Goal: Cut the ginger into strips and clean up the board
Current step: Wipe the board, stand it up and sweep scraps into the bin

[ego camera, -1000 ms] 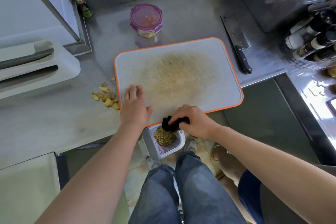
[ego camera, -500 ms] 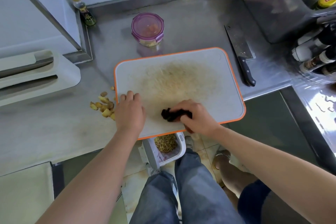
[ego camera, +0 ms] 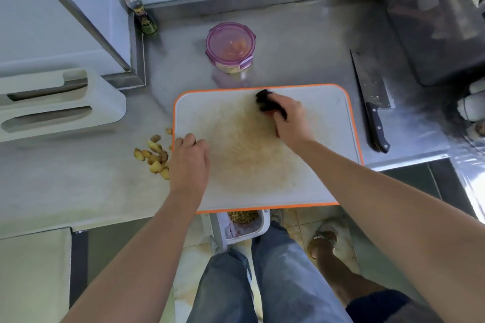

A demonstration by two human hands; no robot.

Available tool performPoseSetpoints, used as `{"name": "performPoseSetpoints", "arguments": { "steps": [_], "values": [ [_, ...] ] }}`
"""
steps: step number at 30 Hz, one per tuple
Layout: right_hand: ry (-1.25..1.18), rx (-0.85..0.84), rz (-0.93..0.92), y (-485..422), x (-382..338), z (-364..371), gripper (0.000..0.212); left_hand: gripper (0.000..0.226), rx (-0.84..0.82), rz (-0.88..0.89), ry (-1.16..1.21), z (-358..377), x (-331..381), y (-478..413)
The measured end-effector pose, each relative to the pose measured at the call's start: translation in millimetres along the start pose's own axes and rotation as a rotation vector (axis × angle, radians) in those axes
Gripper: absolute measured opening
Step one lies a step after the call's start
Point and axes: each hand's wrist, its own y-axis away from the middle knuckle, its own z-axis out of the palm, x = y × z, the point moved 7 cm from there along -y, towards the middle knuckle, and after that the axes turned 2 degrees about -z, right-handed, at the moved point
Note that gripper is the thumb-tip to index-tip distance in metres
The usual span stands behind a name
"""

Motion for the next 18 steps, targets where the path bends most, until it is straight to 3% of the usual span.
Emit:
{"name": "performPoseSetpoints", "arguments": {
  "steps": [2, 5, 10, 11, 12, 16, 18],
  "values": [
    [0.033, -0.147, -0.115, 10.2, -17.2, 20.7, 0.053, 0.008, 0.001, -0.006, 0.022, 0.8, -0.7, 0.3],
    [0.035, -0.334, -0.148, 35.6, -32.4, 33.3, 0.044, 0.011, -0.008, -0.006, 0.039, 1.6, -2.8, 0.7],
    [-0.026, -0.782, -0.002, 84.9, -39.8, 35.5, 0.035, 0.020, -0.007, 0.030, 0.060, 1.3, -3.7, 4.7],
    [-0.072, -0.801, 0.036, 89.2, -41.9, 30.7, 0.036, 0.022, -0.004, 0.039, 0.059, 2.0, -4.4, 7.1],
    [-0.128, -0.734, 0.055, 85.7, -42.0, 24.0, 0.039, 0.024, -0.001, 0.046, 0.061, 3.3, -5.4, 10.1],
    [-0.162, -0.104, 0.070, 37.3, -12.8, -20.5, 0.054, 0.037, -0.007, 0.064, 0.079, 9.4, -7.8, 21.5],
    [-0.043, -0.017, 0.102, 30.9, 2.6, -19.9, 0.055, 0.036, -0.022, 0.056, 0.086, 9.9, -7.9, 21.3]
  ]
}}
